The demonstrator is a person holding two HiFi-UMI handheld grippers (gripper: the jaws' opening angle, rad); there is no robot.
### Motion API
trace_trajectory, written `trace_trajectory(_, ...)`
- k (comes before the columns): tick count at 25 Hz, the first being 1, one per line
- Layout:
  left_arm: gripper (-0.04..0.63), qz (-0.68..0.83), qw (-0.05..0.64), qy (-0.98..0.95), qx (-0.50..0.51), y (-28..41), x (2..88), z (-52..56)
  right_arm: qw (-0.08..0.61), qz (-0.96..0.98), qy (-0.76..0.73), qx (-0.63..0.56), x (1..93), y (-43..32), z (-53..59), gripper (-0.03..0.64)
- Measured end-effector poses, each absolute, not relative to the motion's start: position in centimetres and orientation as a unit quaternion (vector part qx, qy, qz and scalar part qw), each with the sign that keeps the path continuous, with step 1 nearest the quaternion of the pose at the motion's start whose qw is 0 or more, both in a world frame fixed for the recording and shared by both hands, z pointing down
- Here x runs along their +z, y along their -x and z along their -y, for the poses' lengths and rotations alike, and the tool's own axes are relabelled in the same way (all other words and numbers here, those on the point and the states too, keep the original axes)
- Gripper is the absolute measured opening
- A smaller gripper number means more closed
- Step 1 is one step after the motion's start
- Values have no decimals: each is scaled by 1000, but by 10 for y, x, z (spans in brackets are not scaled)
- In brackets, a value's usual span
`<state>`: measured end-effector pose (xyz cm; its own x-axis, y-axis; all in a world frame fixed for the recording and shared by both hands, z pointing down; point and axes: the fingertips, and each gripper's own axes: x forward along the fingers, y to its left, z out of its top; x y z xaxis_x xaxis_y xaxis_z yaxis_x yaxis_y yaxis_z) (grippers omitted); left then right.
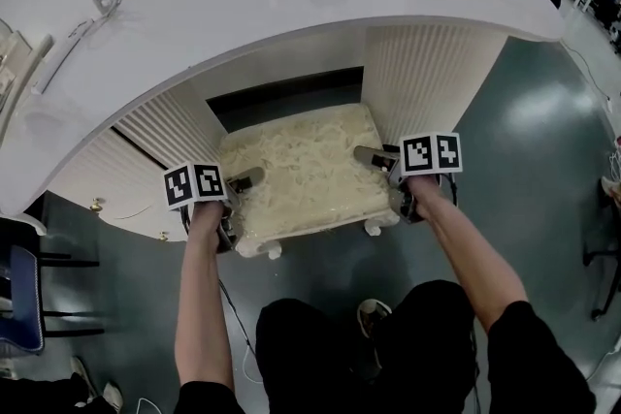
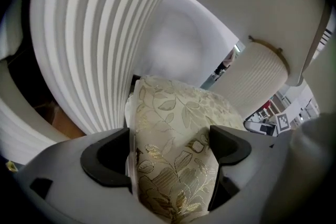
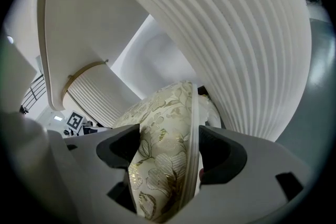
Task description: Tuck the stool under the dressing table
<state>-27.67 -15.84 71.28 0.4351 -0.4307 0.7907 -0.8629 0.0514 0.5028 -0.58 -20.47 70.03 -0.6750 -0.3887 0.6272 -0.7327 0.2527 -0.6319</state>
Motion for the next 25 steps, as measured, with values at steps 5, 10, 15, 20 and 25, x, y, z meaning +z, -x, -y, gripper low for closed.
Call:
trace_trajectory(5, 472, 500, 524, -662, 194, 276, 712, 159, 171, 774, -363, 490, 700, 5, 204, 310)
trace_trajectory(10, 472, 507, 517, -669, 170, 280, 710, 159, 157, 773, -356, 502, 700, 6, 204, 310)
trace_trajectory(15, 469, 519, 479, -688, 166, 287, 698, 151, 174, 795, -370, 449, 689, -6, 200, 310)
trace_trajectory(20, 468, 538, 427, -701, 191, 289, 676, 138, 198, 827, -387, 356, 659, -11, 197, 308)
trace_trajectory(25, 452, 553, 354, -725, 207, 267, 637, 137, 199, 857, -381, 286, 628, 8, 189, 308)
